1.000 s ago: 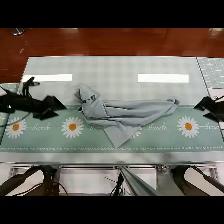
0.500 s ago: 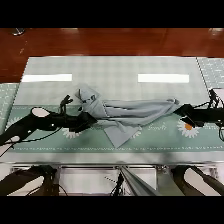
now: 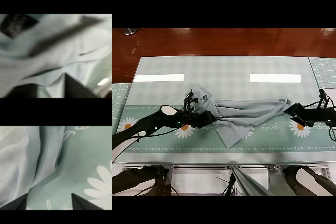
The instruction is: Fold the shirts.
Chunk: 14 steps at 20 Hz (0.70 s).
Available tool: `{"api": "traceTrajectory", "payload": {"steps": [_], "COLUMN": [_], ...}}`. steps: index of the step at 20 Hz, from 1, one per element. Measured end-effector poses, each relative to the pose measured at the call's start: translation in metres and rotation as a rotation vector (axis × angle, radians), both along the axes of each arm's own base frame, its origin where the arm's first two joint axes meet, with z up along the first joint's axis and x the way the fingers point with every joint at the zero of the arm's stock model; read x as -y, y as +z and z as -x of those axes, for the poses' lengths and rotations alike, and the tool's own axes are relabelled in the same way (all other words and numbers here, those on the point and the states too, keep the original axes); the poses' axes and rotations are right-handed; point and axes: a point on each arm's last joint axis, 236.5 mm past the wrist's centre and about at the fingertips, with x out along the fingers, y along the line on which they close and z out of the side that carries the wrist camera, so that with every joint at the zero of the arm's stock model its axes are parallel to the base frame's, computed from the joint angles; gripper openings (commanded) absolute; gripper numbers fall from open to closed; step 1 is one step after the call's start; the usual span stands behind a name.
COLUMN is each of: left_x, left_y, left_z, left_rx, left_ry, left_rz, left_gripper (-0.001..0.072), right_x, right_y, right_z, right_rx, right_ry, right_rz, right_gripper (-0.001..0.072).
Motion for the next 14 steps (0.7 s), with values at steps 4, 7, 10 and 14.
{"api": "traceTrajectory", "payload": {"steps": [4,7,10,14], "left_x": [0.009,0.008,0.007,0.007], "left_y": [0.015,0.023,0.027,0.029], "left_z": [-0.008,-0.015,-0.018,-0.019], "left_rx": [0.024,0.033,0.037,0.038], "left_ry": [-0.037,-0.043,-0.049,-0.05], "left_rz": [0.04,0.059,0.069,0.073], "left_gripper": [0.0021,0.0021,0.0021,0.0021], "right_x": [0.004,0.012,0.022,0.021], "right_y": [0.003,0.018,0.029,0.021], "right_z": [-0.008,-0.031,-0.057,-0.079], "right_rx": [0.027,0.097,0.138,0.111], "right_ry": [-0.022,-0.064,-0.09,-0.104], "right_rz": [0.008,0.015,0.011,-0.054], "right_gripper": [0.0618,0.0618,0.0618,0.0618]}}
